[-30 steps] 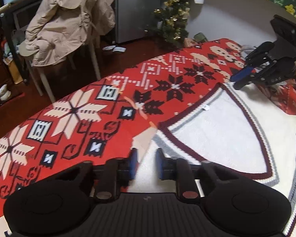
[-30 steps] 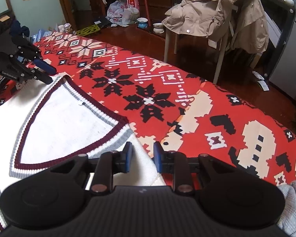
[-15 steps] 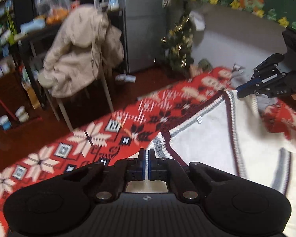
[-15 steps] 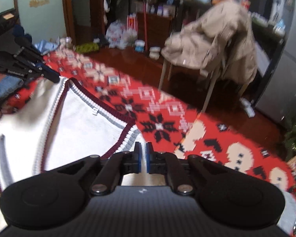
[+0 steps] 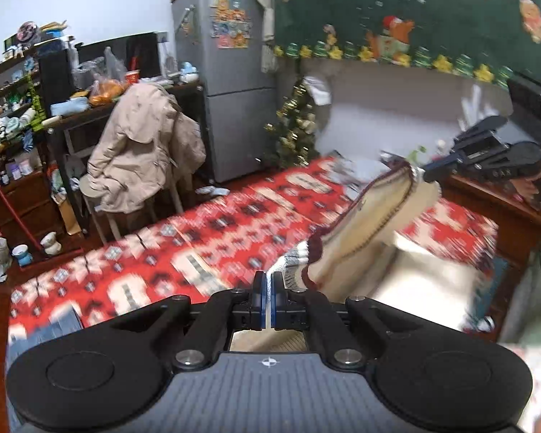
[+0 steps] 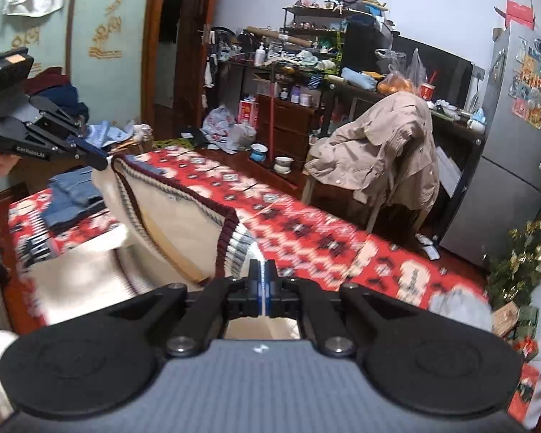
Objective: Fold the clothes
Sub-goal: 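Lift the shoulders and fold them over onto the striped hem with both grippers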
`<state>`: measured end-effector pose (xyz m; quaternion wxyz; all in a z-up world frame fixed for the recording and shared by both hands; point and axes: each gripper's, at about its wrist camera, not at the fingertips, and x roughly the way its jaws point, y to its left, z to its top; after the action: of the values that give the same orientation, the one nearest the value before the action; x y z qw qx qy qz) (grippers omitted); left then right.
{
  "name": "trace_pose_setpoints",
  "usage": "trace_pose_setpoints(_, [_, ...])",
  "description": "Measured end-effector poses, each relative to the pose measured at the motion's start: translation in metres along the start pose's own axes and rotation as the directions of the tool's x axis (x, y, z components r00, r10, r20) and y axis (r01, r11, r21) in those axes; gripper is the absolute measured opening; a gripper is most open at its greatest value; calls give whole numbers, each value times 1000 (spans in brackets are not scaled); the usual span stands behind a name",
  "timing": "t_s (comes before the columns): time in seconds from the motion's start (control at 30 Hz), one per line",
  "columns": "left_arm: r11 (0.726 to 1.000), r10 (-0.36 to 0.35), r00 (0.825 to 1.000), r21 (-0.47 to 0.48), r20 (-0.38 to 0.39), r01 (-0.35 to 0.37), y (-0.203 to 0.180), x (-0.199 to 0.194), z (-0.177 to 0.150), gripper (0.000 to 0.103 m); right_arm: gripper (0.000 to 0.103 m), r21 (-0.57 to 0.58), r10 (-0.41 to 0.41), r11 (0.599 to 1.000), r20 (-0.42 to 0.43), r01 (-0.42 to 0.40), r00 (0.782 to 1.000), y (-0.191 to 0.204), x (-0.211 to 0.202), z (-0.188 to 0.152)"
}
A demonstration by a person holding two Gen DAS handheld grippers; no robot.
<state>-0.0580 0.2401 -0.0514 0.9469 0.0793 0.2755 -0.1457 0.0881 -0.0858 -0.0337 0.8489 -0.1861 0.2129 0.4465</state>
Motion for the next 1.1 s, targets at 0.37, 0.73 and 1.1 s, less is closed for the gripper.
trace_pose_setpoints(0.37, [999, -50, 967, -24, -251, 45, -66, 14, -117, 6, 2, 70, 67, 996, -177, -55, 982, 91, -27, -141])
trace_pose_setpoints(0.73, [962, 9, 988, -268, -155, -51, -14, -5, -103, 10, 8, 256, 130, 962, -126, -94, 984, 67, -38, -151])
trace_pose_setpoints(1.1, [805, 51, 985, -577, -165, -138, 59, 34, -97, 33, 30, 513, -38, 854, -105, 87, 994, -28, 0, -134])
